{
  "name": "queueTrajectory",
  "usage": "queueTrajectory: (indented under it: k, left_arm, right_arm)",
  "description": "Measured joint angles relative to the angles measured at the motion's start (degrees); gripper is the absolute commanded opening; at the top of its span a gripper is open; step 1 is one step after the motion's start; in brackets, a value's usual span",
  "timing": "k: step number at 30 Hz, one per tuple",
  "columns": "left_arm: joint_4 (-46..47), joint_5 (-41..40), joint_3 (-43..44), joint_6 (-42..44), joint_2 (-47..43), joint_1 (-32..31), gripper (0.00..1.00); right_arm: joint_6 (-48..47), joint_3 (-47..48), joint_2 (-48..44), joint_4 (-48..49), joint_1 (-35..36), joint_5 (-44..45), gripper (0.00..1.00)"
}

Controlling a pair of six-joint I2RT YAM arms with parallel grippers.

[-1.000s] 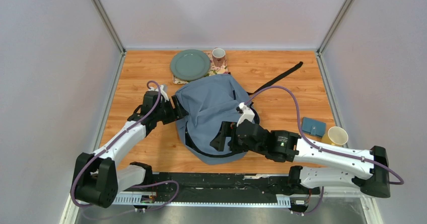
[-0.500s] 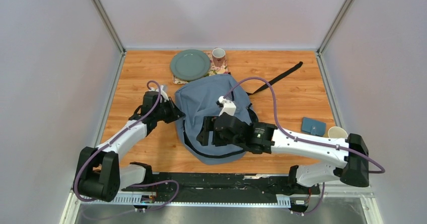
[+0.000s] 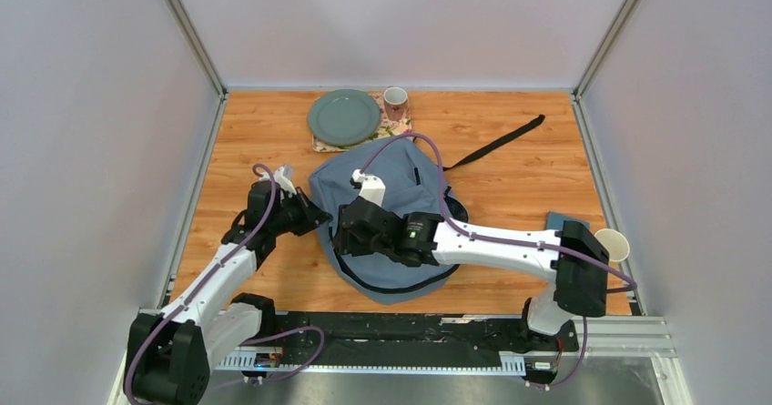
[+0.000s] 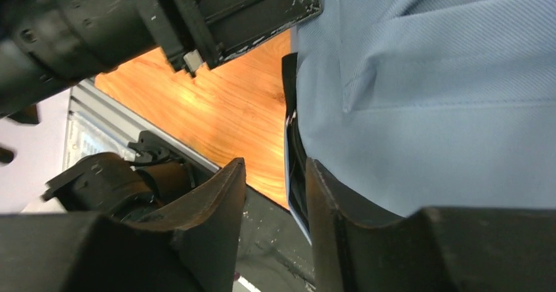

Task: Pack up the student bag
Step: Zip the student bag at the center of the board.

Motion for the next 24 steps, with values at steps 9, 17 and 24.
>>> queueTrajectory:
  k: [9,17,24]
  left_arm:
    - [-3.48,0.46,-0.46,-0.59,-3.41,0.00,0.00]
    - [-5.38,1.62,-0.55,-0.55,-5.29,0.00,0.00]
    - [-5.73,1.97,-0.55,-0.52,-5.46,0.04,0.00]
  right_arm:
    - [-4.81,3.91,6.82,0.02,-0.02,2.16,0.41]
    - [-9.42,6.86,11.39,1.11,-0.02,2.03,0.48]
    - [-11.10,8.61,14.62,1.11,-0.02,2.95,0.42]
